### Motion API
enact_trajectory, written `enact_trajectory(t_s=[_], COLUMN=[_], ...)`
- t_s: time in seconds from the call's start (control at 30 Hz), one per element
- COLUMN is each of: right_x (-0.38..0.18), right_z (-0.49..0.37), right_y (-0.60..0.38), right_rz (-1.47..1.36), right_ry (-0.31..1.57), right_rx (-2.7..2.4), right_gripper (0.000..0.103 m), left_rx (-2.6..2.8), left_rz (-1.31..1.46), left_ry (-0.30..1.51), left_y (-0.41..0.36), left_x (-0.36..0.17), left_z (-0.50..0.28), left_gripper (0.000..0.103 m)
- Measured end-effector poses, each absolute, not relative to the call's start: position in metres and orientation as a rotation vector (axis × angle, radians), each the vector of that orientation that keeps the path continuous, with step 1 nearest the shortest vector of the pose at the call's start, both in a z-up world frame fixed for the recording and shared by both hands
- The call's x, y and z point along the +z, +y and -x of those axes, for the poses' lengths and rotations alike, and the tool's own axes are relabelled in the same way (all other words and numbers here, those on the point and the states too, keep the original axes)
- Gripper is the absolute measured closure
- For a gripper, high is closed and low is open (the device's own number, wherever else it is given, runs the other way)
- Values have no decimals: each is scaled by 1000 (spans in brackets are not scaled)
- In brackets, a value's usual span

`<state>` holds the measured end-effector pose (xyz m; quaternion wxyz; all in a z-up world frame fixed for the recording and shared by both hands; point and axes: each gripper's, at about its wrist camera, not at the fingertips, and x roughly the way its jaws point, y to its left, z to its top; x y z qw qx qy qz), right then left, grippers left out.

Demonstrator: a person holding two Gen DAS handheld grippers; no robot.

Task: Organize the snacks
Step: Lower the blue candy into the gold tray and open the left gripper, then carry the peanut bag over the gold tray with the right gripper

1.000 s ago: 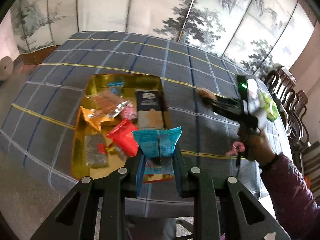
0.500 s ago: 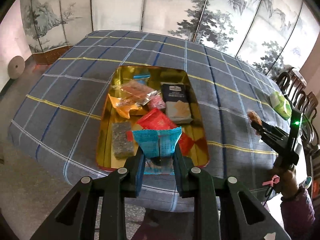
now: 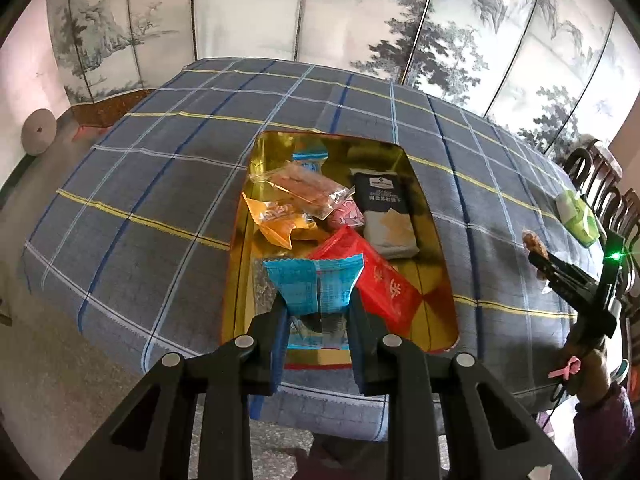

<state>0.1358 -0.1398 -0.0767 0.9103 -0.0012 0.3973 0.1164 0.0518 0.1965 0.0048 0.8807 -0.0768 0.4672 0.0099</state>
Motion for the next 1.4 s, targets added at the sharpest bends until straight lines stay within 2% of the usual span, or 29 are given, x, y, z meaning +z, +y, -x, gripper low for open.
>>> enact_trajectory(t_s=[0.73,0.77,0.83,0.87,0.9,1.0,1.07,1.4], right_x=[-80,-81,-81,-81,-81,-81,-81,-77], right_z=[-138,-138,-138,-139,-138,-138,-138,-136], right_y=[-139,-139,-138,-139,-139,-139,-138,-133], right_rz=[5,4,5,6,6,4,5,-26], right_ry=[843,844,846,847,846,845,846,853], right_rx=[245,245,244,245,245,243,244,262], right_gripper=[63,63,63,63,63,63,63,63], left_rx=[36,37,44,48,57,92,118,164], left_rz=[152,157,170,181,195,211,215,106], left_ry=[1032,1030,1025,1014,990,921,900,877], left_y=[194,196,198,200,203,209,210,191], left_x=[-29,-29,-27,-24,-20,-7,-1,4], left_z=[-79,-79,-77,-75,-72,-61,-56,-28], left_gripper=[77,74,59,46,37,28,24,24])
